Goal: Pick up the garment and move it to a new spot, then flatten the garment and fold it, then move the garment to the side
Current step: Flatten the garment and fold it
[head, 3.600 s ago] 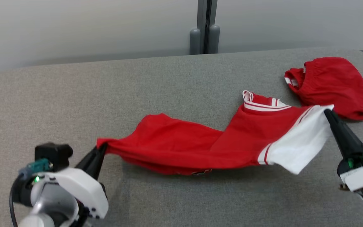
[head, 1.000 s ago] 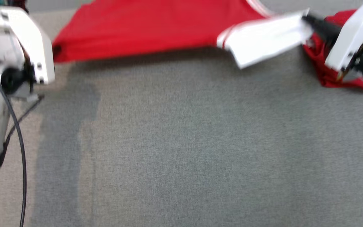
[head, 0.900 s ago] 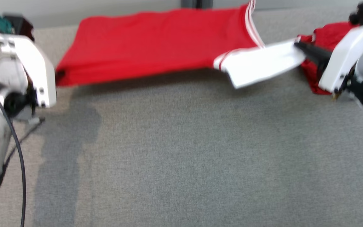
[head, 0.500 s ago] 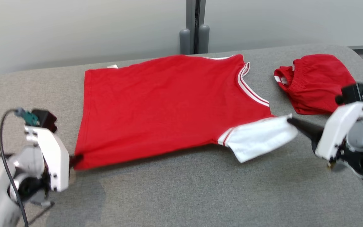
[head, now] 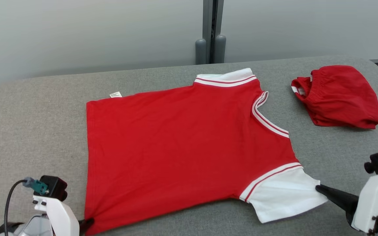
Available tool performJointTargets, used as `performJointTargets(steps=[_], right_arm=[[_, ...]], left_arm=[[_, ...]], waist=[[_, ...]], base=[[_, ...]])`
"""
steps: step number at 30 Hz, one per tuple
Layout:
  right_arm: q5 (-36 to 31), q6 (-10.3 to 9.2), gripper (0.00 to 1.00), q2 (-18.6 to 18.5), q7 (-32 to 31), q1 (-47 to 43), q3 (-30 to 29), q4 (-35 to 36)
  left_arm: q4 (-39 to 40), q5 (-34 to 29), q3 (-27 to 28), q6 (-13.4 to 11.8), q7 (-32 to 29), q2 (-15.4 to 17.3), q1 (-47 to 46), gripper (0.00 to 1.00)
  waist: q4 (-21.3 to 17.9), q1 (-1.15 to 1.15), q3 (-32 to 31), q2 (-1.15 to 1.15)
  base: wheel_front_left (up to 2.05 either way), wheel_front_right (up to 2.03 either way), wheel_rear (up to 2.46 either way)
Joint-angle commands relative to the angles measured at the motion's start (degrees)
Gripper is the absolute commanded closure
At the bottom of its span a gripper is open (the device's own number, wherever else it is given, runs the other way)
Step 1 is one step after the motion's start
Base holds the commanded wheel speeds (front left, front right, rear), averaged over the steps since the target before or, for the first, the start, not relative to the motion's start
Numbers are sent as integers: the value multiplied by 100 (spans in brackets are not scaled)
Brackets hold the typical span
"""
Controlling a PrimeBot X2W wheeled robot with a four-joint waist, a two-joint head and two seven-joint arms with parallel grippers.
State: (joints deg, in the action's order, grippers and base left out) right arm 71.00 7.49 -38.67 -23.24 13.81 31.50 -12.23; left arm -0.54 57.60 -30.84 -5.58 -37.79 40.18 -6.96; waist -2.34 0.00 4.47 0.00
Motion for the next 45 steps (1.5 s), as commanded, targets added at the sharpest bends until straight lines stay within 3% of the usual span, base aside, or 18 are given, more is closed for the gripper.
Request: performJointTargets(steps=[1, 10, 16, 34, 45], right_arm=[[-35, 2, 100, -88, -16, -188, -146, 117], [-295, 2, 100, 8, -385, -1621, -1279, 1012], [-785, 2, 100, 482, -807, -2103, -2018, 1528], [-1995, 2, 100, 1984, -2655, -2580, -3255, 2653], [-2291, 2, 100, 2339, -3015, -1911, -3418, 2937]], left_arm=[[90, 16, 36, -79, 47, 65, 121, 100], [653, -30, 63, -435, 168, 187, 657, 100], [704, -94, 96, -532, 240, 182, 640, 100], [560, -231, 54, -591, 235, 179, 366, 100], [662, -285, 105, -575, 10, 234, -81, 100]], waist=[[6, 0, -10, 0], [49, 0, 94, 0], [22, 0, 211, 0], [18, 0, 259, 0], [16, 0, 515, 0]], base=[[0, 0, 0], [0, 0, 0], [0, 0, 0], [0, 0, 0], [0, 0, 0]])
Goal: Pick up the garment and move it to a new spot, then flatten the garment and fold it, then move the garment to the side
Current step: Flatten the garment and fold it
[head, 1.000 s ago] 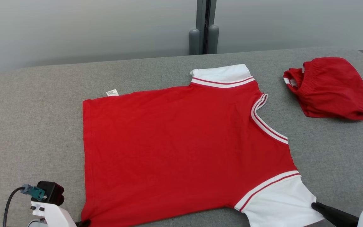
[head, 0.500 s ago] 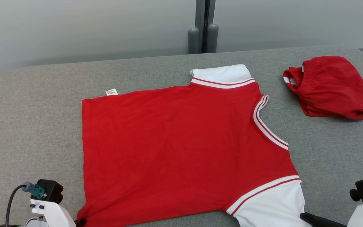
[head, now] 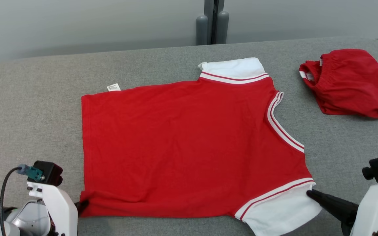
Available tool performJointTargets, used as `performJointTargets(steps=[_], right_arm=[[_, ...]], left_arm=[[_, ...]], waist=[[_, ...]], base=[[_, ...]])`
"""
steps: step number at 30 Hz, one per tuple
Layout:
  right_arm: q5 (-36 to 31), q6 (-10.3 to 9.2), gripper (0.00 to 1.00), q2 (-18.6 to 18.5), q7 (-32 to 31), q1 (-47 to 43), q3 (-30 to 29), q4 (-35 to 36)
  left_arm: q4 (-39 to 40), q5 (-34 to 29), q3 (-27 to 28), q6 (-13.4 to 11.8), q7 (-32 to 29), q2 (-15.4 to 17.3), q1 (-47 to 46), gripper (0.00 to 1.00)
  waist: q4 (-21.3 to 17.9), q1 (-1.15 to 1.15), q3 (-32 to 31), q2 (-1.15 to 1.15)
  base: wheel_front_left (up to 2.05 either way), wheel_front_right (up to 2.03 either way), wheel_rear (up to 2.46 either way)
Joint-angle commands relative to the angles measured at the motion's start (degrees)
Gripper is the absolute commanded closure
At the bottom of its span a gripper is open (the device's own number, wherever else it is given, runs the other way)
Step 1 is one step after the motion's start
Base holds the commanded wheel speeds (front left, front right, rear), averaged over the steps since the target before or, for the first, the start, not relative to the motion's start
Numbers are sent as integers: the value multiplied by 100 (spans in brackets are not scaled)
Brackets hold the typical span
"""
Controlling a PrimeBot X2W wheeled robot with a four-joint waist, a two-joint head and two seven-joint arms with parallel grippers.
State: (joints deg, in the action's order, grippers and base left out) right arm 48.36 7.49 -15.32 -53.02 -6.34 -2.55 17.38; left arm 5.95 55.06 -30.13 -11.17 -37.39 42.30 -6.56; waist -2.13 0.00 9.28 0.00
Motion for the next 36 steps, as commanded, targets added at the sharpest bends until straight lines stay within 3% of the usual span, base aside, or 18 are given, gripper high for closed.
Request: performJointTargets(steps=[1, 12, 24, 36], right_arm=[[-40, 2, 100, 9, -52, 215, -13, -66], [0, 2, 100, 15, 74, 1442, -37, -1042], [-23, 2, 100, -151, 425, 2200, -149, -1927], [-93, 2, 100, -258, 845, 2827, 275, -2636]], left_arm=[[20, -39, 45, -3, -46, 22, -197, 100], [-373, 16, 72, 145, -251, -157, -938, 100], [-711, 65, 194, 200, -213, -97, -1151, 100], [-902, -20, 101, 313, -209, -305, -1557, 100]], waist=[[-4, 0, 58, 0], [31, 0, 234, 0], [83, 0, 481, 0], [113, 0, 616, 0]], base=[[0, 0, 0], [0, 0, 0], [0, 0, 0], [0, 0, 0]])
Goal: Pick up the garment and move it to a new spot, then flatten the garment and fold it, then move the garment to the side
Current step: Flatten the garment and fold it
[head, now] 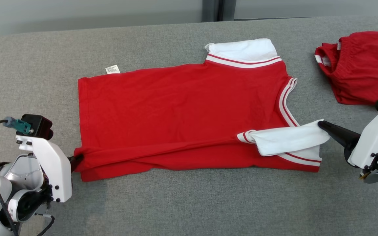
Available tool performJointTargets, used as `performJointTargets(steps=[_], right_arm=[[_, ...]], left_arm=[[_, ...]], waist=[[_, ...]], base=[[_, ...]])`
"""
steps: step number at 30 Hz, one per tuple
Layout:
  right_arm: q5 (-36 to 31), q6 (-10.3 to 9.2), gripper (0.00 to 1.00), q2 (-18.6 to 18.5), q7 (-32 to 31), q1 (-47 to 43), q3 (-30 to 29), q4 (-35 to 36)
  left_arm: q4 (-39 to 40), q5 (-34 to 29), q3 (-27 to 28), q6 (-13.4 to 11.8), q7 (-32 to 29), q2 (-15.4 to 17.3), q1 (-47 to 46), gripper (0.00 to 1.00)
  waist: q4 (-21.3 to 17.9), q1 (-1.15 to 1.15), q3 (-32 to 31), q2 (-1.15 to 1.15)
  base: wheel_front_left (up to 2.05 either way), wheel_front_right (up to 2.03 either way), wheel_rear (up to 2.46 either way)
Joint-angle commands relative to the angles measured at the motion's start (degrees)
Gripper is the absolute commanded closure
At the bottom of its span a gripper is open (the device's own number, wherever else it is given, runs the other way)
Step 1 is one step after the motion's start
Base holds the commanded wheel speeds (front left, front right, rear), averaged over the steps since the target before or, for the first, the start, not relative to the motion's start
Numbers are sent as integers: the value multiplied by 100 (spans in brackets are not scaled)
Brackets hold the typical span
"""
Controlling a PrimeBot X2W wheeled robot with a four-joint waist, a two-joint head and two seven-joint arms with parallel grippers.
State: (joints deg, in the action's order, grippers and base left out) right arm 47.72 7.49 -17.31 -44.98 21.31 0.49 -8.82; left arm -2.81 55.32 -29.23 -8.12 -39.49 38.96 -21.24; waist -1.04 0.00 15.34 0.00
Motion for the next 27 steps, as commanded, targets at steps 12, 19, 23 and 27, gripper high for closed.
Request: performJointTargets(steps=[12, 19, 23, 27], right_arm=[[38, 2, 100, -199, 590, 627, 444, -624], [164, 2, 16, -281, 893, 755, 735, -832], [274, 2, 0, -346, 1099, 768, 878, -886], [381, 2, 0, -410, 1359, 751, 980, -922]], left_arm=[[-400, -75, -85, 196, -103, -126, -564, 100], [-589, -85, -114, 308, 10, -230, -664, 46], [-615, -111, -86, 372, 156, -257, -729, 0], [-667, -159, -69, 413, 331, -284, -731, 0]], waist=[[15, 0, 267, 0], [15, 0, 236, 0], [13, 0, 187, 0], [10, 0, 109, 0]], base=[[0, 0, 0], [0, 0, 0], [0, 0, 0], [0, 0, 0]])
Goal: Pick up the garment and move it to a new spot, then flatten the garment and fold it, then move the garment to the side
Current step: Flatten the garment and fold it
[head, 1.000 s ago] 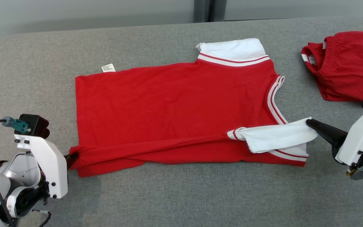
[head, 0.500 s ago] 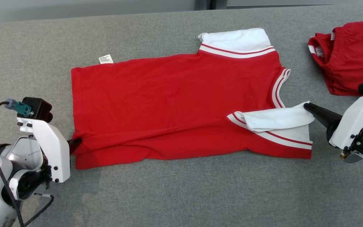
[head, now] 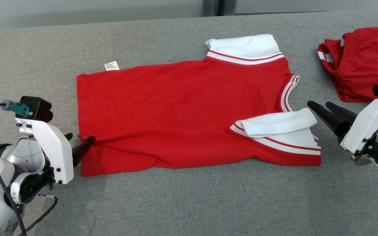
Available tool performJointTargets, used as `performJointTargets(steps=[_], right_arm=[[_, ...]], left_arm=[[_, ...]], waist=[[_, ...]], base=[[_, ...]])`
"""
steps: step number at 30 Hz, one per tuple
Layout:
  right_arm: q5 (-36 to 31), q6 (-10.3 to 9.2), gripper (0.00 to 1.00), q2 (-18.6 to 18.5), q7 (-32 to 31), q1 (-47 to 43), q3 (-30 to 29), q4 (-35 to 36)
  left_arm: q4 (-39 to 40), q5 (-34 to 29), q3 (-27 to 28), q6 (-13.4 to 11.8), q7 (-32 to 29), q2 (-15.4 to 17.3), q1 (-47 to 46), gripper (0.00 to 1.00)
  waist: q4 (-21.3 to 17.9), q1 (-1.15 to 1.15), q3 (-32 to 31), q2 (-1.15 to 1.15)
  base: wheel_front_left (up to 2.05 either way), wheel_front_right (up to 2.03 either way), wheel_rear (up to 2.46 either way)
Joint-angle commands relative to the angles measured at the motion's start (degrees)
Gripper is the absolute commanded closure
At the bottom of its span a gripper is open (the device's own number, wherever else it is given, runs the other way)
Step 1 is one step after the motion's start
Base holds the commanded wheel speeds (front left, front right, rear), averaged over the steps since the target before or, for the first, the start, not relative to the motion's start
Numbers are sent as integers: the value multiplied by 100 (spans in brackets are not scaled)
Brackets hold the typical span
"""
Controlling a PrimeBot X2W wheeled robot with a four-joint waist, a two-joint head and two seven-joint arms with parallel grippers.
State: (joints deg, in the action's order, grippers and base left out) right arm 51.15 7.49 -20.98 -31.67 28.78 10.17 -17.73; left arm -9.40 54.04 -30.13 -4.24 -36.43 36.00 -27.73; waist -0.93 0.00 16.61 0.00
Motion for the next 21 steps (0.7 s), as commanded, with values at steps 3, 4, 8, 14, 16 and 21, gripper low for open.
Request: performJointTargets(steps=[3, 4, 8, 14, 16, 21], right_arm=[[97, 2, 0, -83, 133, -19, 58, -48], [119, 2, 0, -103, 195, -29, 70, -42], [246, 2, 0, -190, 438, -120, 112, -12], [397, 2, 0, -357, 683, -395, 144, 60], [448, 2, 0, -405, 745, -525, 144, 76], [552, 2, 0, -413, 810, -885, 136, 69]], left_arm=[[-25, -30, 19, 19, 62, 7, -53, 0], [-24, -31, 15, 20, 61, 12, -35, 0], [43, -55, 38, -14, 180, 45, 76, 0], [330, -130, 103, -147, 456, 120, 386, 0], [457, -185, 127, -223, 588, 148, 544, 0], [741, -159, 163, -417, 843, 107, 980, 0]], waist=[[-4, 0, -59, 0], [-6, 0, -75, 0], [-26, 0, -173, 0], [-69, 0, -350, 0], [-84, 0, -410, 0], [-105, 0, -539, 0]], base=[[0, 0, 0], [0, 0, 0], [0, 0, 0], [0, 0, 0], [0, 0, 0], [0, 0, 0]])
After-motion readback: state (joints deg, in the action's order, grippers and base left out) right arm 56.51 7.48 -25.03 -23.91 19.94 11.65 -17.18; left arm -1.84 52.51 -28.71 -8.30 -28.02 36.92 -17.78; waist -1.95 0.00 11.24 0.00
